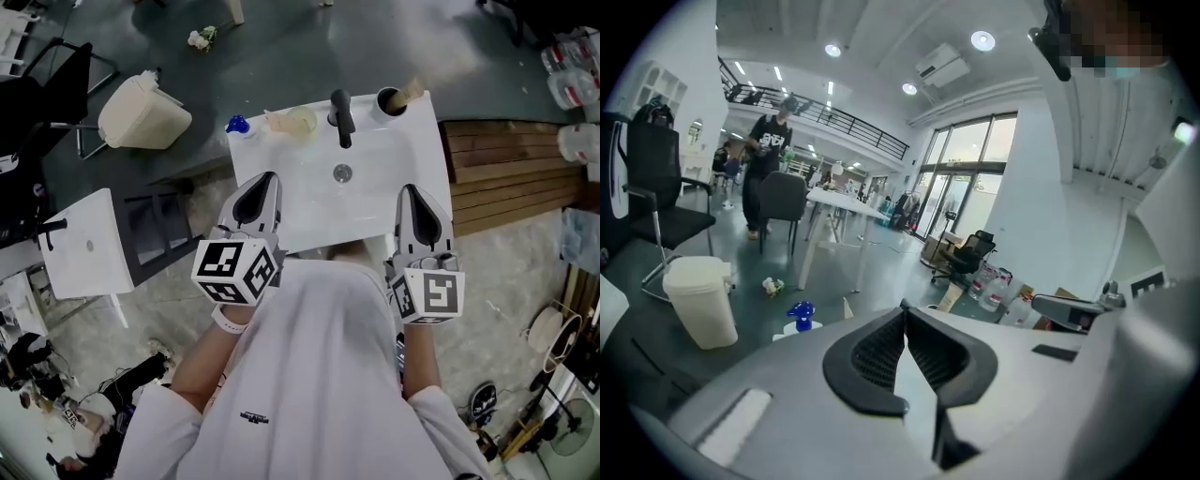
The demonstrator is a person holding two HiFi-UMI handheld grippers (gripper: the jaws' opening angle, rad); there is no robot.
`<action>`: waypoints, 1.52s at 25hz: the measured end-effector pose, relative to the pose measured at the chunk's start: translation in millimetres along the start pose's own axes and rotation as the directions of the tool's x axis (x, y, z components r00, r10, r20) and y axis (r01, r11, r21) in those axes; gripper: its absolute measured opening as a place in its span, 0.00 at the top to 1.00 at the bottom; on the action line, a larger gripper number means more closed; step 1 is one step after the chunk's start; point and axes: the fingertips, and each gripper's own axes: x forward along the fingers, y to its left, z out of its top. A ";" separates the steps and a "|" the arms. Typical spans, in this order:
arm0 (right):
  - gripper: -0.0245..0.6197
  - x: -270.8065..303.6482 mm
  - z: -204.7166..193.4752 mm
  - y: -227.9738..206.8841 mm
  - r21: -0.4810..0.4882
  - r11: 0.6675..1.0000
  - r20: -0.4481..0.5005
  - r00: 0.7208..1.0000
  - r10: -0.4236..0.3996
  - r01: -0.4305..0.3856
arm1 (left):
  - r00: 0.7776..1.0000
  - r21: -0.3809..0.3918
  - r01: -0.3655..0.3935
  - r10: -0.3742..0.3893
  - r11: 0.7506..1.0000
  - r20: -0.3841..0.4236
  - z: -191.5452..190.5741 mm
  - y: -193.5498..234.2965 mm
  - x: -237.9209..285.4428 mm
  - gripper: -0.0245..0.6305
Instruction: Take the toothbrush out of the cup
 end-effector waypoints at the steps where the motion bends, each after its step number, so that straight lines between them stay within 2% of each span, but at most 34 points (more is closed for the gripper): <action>1: 0.95 4.1 -1.4 -1.7 -0.001 1.000 -0.005 1.000 0.009 -0.009 | 1.000 0.001 -0.015 0.015 1.000 0.003 0.5 2.1 4.4 0.95; 3: 0.95 13.4 -4.0 -4.9 -0.005 1.000 -0.016 1.000 0.025 -0.025 | 0.999 -0.001 -0.035 0.035 0.999 0.005 1.3 6.4 15.7 0.94; 6: 0.95 30.4 -8.7 -7.4 -0.008 0.999 -0.032 0.998 0.047 -0.047 | 0.999 -0.024 -0.042 0.042 0.999 -0.012 -2.7 14.8 36.3 0.84; 10: 0.95 51.9 -10.7 -3.8 -0.023 0.996 -0.046 0.996 0.080 -0.082 | 0.997 -0.060 -0.070 0.067 0.996 -0.041 -14.8 31.1 56.9 0.81; 20: 0.95 83.8 -28.9 -16.5 -0.009 0.996 -0.093 0.992 0.090 -0.091 | 0.988 -0.118 -0.145 0.137 0.982 -0.071 -29.5 68.8 101.6 0.81; 30: 0.95 96.8 -61.2 -29.7 0.017 0.997 -0.161 0.984 0.079 -0.077 | 0.983 -0.117 -0.167 0.157 0.979 -0.089 -42.1 87.8 135.2 0.81; 38: 0.95 102.4 -67.1 -34.7 0.026 0.997 -0.174 0.982 0.074 -0.070 | 0.979 -0.100 -0.191 0.182 0.976 -0.096 -38.6 93.9 147.4 0.94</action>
